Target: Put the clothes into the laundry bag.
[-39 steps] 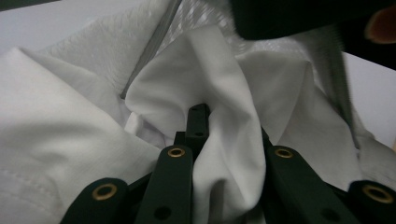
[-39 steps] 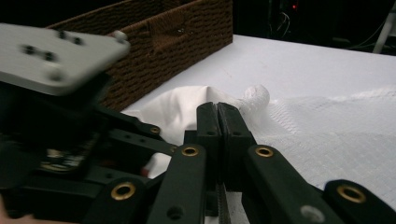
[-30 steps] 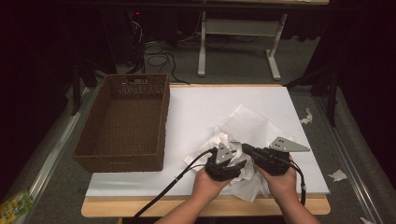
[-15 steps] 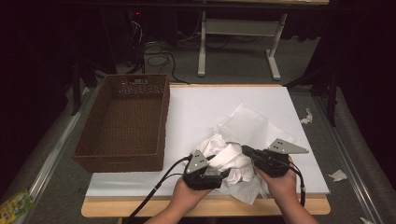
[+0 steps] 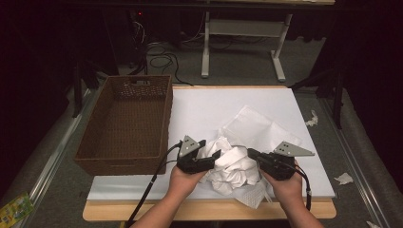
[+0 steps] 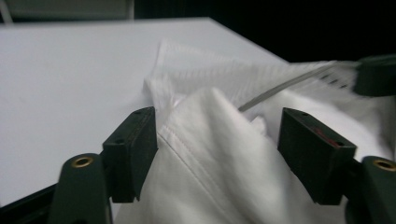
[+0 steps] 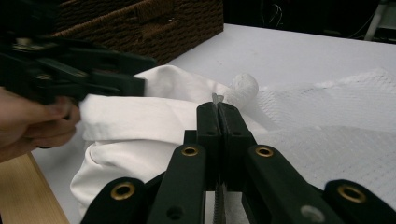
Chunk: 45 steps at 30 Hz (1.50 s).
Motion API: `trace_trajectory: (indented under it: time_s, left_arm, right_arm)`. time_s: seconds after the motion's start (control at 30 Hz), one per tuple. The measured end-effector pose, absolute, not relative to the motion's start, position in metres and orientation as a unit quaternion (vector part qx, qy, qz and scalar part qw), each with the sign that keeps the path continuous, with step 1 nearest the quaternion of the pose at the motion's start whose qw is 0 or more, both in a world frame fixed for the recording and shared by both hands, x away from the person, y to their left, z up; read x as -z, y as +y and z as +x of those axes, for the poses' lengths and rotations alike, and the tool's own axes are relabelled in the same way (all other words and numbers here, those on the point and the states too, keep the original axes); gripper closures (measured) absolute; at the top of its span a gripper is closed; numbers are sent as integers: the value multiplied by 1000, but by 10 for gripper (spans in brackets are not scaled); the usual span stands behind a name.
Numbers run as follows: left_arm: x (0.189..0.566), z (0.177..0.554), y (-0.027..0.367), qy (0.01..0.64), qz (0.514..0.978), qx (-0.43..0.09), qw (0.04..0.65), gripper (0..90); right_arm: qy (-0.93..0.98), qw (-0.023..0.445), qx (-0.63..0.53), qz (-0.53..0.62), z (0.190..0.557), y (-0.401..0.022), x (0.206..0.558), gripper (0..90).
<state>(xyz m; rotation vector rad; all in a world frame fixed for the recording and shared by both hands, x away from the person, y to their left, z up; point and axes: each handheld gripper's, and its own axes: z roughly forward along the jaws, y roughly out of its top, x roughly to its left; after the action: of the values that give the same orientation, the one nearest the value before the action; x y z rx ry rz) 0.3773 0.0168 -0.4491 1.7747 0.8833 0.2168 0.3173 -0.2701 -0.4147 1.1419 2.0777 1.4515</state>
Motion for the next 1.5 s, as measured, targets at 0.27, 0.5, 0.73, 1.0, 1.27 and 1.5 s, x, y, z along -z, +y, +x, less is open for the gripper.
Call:
trace_trajectory:
  time_s: [0.27,0.5,0.73,1.0,1.27,1.5]
  left_arm:
    - [467,373,10,350,787,-53,504,802]
    - [454,346,5,306,799,-61,514,863]
    - [445,327,-7,269,798,-44,537,867]
    - [451,328,-34,248,814,-32,525,866]
    - [451,349,-57,273,817,-45,506,859]
    - [456,365,-69,301,821,-63,481,863]
  right_arm:
    - [738,184,-508,405,320,-270,418,890]
    - [735,182,-507,412,324,-268,420,890]
    - [736,181,-505,413,328,-266,421,891]
    - [743,174,-504,404,327,-259,423,890]
    - [740,172,-515,397,323,-258,417,890]
    - [732,161,-533,392,318,-263,410,892]
